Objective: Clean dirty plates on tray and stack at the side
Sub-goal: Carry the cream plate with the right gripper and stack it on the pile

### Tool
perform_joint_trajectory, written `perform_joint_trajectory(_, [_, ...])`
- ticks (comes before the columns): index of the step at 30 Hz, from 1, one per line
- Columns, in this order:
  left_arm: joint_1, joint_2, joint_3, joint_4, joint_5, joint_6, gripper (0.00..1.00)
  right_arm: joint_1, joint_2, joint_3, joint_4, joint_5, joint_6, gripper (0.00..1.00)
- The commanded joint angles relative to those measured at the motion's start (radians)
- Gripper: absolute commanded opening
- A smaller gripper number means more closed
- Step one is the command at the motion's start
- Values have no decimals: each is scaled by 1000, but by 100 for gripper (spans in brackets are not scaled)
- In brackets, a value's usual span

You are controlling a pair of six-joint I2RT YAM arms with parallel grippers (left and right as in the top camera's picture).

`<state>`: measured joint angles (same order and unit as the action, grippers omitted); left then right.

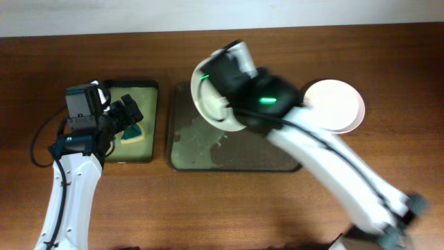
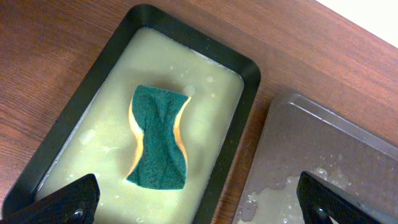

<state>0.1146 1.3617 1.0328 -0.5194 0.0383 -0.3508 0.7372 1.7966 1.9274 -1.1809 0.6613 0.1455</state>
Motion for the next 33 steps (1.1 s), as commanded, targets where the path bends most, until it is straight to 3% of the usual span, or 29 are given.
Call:
perform_joint_trajectory(1, [2,-3,2,1,7,8,99,-195,-241,42,-118,-470,54,4])
perform_joint_trajectory(4, [2,-3,2,1,7,8,99,-329,-332,42,-276,-620,43,4])
perform_joint_trajectory(7, [2,-3,2,1,7,8,99,-437,-439,40,-412,-631,16,4])
perform_joint_trajectory(12, [2,-3,2,1,7,8,99,-652,-508,28,-304,-552,18,4])
perform_joint_trajectory(16, [2,-3,2,1,7,8,99,-871,-404,-90,-110,-634,22,4])
perform_joint_trajectory(19, [2,-3,2,1,7,8,100,-1019,-215,-188,67,-713,59,4])
perform_joint_trajectory(22, [2,-3,2,1,7,8,99,-1113,-3,-198,124,-785,107,4])
perform_joint_trajectory(27, [2,-3,2,1,7,8,99,-1171,232,-199,153,-918,106,4])
perform_joint_trajectory(33, [2,-3,2,1,7,8,99,-1169,259,-204,111,-916,95,4])
